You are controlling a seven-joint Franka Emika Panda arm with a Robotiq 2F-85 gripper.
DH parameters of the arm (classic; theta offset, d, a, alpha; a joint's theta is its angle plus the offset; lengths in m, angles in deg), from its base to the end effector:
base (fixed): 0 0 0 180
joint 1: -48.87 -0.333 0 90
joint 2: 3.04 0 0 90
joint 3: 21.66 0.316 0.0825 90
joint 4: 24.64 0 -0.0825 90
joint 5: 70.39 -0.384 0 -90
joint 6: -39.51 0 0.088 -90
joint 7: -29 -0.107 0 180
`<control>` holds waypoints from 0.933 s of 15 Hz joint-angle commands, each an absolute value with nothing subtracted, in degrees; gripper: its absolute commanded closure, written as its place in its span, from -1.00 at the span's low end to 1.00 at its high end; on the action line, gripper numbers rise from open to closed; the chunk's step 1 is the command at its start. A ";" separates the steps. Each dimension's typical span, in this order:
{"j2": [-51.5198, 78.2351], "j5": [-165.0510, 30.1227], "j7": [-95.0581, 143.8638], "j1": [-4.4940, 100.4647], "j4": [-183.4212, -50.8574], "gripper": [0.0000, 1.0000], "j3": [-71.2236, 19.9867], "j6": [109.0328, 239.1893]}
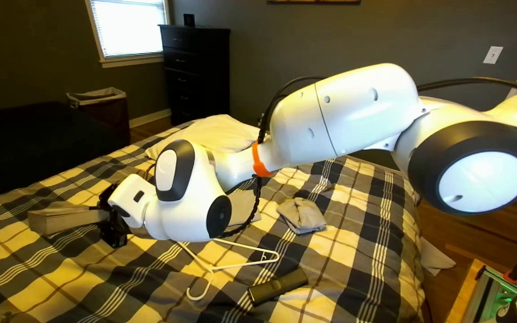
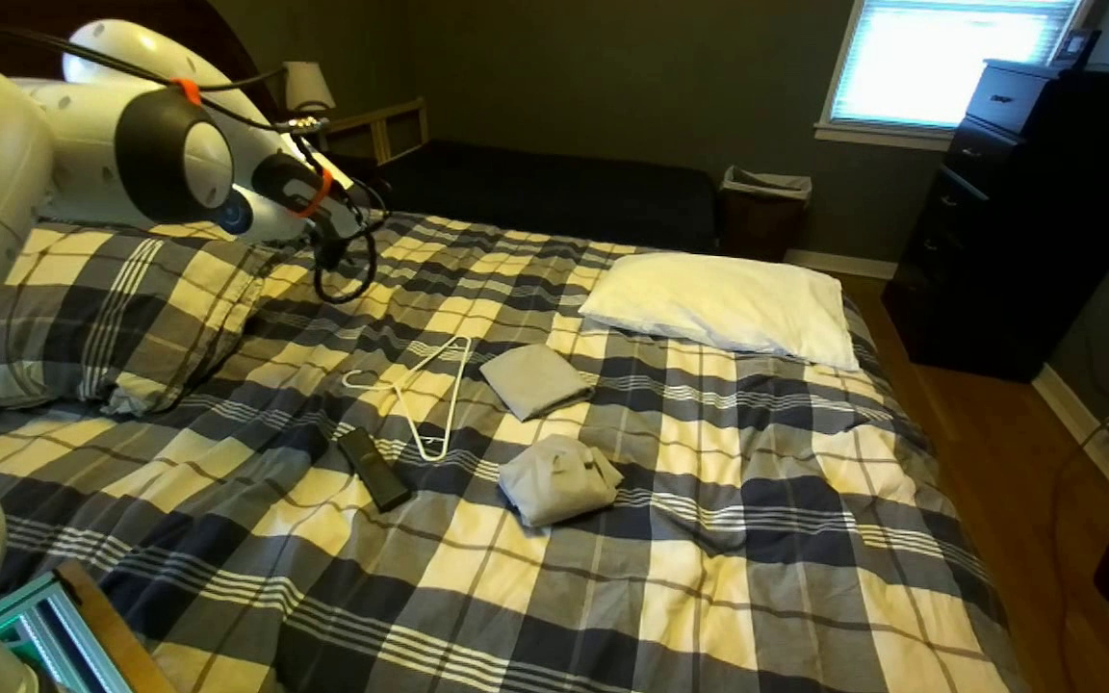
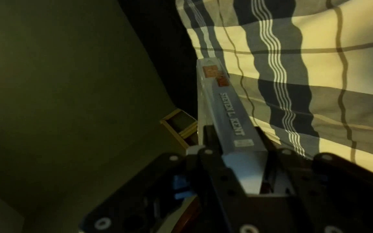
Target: Remove the cloth from on top of the book, then move the book to the left
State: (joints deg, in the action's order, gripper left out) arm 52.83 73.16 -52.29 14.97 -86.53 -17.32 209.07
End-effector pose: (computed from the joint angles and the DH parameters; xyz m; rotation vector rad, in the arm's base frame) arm 0.5916 0.4924 0.2356 1.6283 1.6901 1.6018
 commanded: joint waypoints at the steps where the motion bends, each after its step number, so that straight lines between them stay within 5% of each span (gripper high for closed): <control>1: 59.72 73.93 -51.78 22.21 -79.48 0.85 -11.59 218.88; 8: 70.32 73.38 -41.86 39.60 -79.60 0.85 -2.06 227.64; 9: 71.69 73.37 -39.96 42.17 -80.03 0.00 -1.11 227.97; 14: 71.93 73.44 -32.13 49.33 -83.43 -0.70 1.44 223.02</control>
